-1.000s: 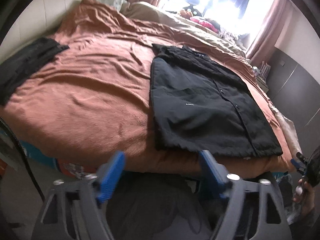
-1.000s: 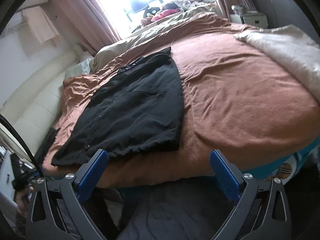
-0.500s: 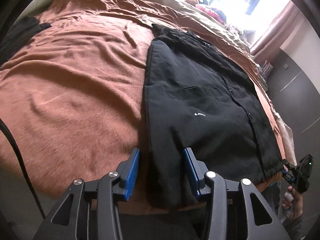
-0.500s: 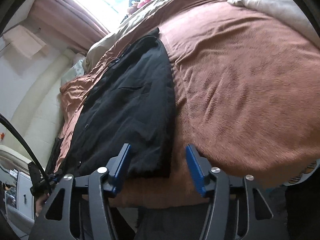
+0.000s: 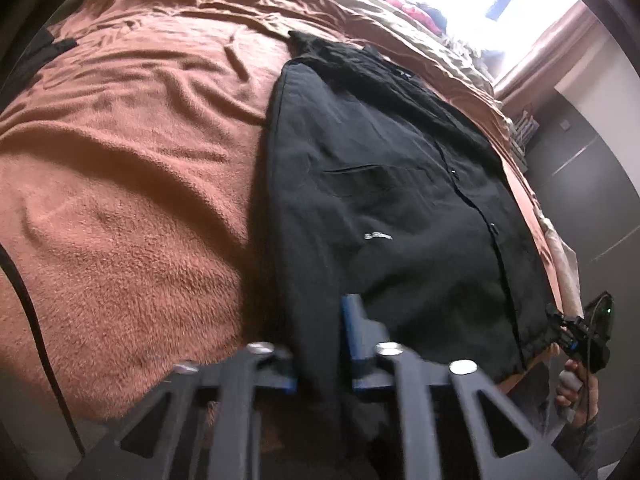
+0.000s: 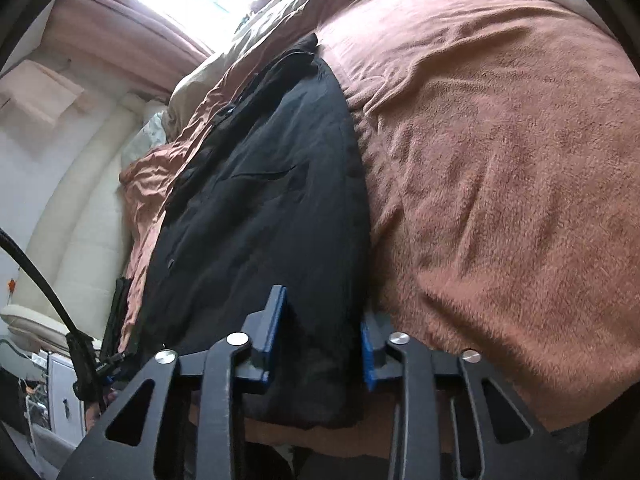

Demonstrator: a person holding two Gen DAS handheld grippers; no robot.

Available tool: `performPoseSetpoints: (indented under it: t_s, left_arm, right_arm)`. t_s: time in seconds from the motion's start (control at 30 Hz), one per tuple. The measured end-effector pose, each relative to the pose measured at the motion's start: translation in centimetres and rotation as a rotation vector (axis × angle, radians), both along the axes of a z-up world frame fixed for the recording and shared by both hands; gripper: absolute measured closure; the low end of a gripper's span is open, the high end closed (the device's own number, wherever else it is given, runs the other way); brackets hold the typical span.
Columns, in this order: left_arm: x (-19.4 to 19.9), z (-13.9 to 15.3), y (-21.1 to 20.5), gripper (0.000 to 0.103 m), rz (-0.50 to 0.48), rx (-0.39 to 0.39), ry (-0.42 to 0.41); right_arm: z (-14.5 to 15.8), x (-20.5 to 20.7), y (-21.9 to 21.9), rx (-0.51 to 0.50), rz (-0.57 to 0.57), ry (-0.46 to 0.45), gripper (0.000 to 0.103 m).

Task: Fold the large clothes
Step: 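Grasp the black shirt hem with the left tool while the right tool grasps beside it, then lift the held shirt hem with both tools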

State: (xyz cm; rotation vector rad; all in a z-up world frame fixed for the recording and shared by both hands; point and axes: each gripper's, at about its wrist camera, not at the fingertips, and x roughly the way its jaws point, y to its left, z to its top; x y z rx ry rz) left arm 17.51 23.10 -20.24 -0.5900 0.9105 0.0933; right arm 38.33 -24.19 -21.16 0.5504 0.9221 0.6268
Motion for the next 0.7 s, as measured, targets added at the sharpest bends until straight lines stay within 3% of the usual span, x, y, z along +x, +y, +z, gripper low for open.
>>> performPoseSetpoints:
  t_s: [0.13,0.4,0.7]
  left_arm:
    - [-1.1,1.7,0.1,0.094,0.008,-0.005,-0.046]
    - [-2.9,4.6,-0.4,0.096,-0.016,0.001,-0.108]
    - [-6.8,5.4,-1.5,0.096,-0.043,0.025,-0.116]
  right_arm:
    - [0.6,-0.7,-1.3,0.063,-0.012,-0.018,0.097]
    - [3.0,-3.9,-3.8,0.108,-0.02,-0.09,0.099]
    - [2.4,-8.1,-5.9,0.091,0.015,-0.109,0.099]
